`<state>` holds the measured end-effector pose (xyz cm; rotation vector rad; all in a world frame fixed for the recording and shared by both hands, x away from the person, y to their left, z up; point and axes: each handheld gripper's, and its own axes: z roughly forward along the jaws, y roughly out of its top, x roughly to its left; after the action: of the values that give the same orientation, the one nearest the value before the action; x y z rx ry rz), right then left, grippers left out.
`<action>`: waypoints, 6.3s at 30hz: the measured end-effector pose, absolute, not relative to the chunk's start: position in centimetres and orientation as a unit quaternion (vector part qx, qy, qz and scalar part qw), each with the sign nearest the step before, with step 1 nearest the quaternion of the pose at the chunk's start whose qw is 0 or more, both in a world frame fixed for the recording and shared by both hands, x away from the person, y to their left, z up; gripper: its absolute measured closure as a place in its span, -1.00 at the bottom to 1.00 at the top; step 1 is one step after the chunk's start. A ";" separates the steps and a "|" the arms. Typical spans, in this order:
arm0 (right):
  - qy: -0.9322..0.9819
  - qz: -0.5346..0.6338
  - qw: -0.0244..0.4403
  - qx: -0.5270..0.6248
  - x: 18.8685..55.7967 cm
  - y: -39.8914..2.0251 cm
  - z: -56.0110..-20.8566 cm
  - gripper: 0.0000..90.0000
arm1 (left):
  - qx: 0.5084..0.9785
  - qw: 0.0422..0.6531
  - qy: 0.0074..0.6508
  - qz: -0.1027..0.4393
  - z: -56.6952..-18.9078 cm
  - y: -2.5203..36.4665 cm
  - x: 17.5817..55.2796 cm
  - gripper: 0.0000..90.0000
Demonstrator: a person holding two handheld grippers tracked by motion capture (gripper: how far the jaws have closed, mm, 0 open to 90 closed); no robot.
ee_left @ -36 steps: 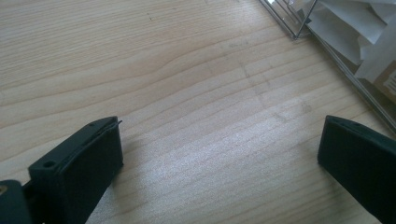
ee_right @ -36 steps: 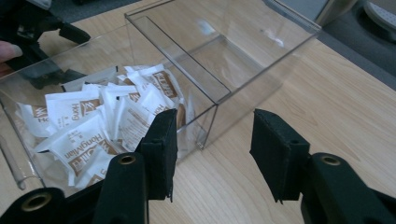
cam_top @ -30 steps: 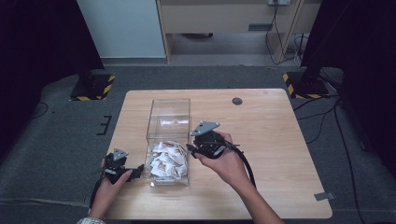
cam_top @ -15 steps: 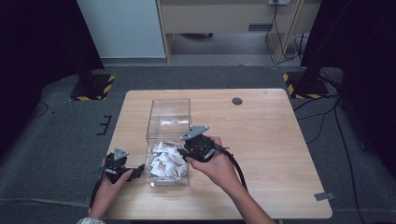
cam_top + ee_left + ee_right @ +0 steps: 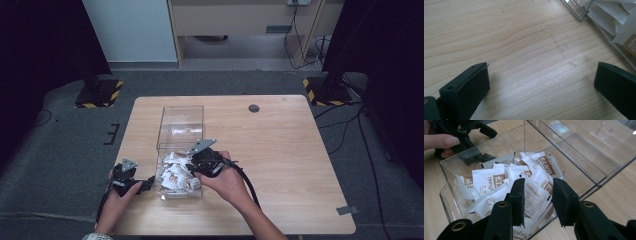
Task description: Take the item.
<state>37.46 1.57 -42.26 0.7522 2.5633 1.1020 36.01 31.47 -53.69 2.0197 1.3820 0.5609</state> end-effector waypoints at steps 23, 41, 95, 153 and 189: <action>0.886 0.371 0.106 0.258 37.3 2.6 -43.8 0.44 | 0.765 0.310 0.523 0.212 -53.7 31.5 36.0 -1.00; 0.895 0.356 0.094 0.253 37.4 3.5 -44.8 0.57 | 0.765 0.310 0.523 0.212 -53.7 31.4 36.1 -1.00; 0.872 0.402 0.123 0.249 37.2 0.8 -39.3 1.00 | 0.765 0.310 0.522 0.212 -53.7 31.4 36.1 -1.00; 0.853 0.402 0.165 0.290 38.6 -5.6 -38.0 1.00 | 0.765 0.310 0.522 0.212 -53.7 31.4 36.1 -1.00; 0.836 0.395 0.189 0.330 39.5 -11.0 -38.7 1.00 | 0.765 0.310 0.522 0.212 -53.7 31.4 36.1 -1.00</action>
<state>39.52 -11.02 -38.74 0.9277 2.3528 1.1108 36.05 31.44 -53.69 2.0212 1.3797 0.5602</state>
